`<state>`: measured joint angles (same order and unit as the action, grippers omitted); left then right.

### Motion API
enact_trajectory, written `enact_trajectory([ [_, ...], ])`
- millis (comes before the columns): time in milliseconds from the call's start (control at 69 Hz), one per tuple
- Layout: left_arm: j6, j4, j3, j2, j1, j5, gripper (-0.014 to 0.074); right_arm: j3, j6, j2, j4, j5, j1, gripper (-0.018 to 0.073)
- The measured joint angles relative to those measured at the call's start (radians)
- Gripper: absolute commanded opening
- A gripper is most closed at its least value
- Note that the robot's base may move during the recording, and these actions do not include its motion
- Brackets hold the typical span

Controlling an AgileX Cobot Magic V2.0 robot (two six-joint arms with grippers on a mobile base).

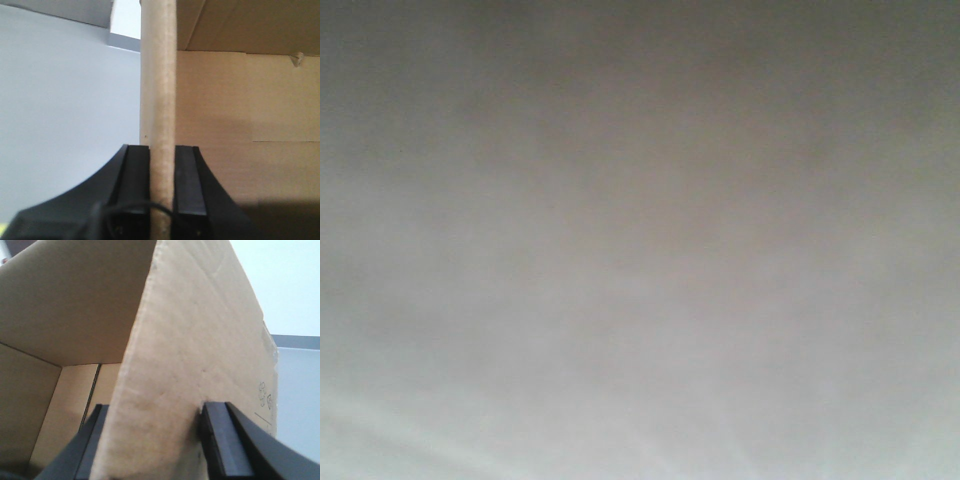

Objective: Grab box from left shelf to table start
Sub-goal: 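Carry the box with both grippers while the base drives to the table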

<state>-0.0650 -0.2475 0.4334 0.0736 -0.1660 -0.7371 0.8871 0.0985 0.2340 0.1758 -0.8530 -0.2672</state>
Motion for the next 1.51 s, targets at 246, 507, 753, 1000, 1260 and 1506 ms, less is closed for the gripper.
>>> enact_trajectory([
  [246, 0.0, 0.0, 0.0, 0.0, 0.0, 0.0, -0.0099, 0.0, 0.0, 0.0, 0.0, 0.0, 0.0, 0.0058],
  [507, 0.0, 0.0, 0.0, 0.0, 0.0, 0.0, -0.0099, 0.0, 0.0, 0.0, 0.0, 0.0, 0.0, 0.0058],
  [753, 0.0, 0.0, 0.0, 0.0, 0.0, -0.002, -0.0099, 0.0, 0.0, 0.0, 0.0, 0.0, 0.0, 0.0058],
  [1000, 0.0, 0.0, 0.0, 0.0, 0.0, 0.001, -0.0099, 0.0, 0.0, 0.0, -0.002, 0.0, 0.0, 0.0058],
  [1260, 0.0, 0.002, -0.002, 0.0, 0.0, -0.002, -0.0099, 0.0, 0.0, 0.002, -0.002, 0.0, 0.0, 0.0058],
  [1506, 0.0, 0.002, -0.002, 0.0, 0.0, -0.004, -0.0099, 0.0, 0.0, 0.004, -0.002, 0.0, 0.0, 0.0058],
])
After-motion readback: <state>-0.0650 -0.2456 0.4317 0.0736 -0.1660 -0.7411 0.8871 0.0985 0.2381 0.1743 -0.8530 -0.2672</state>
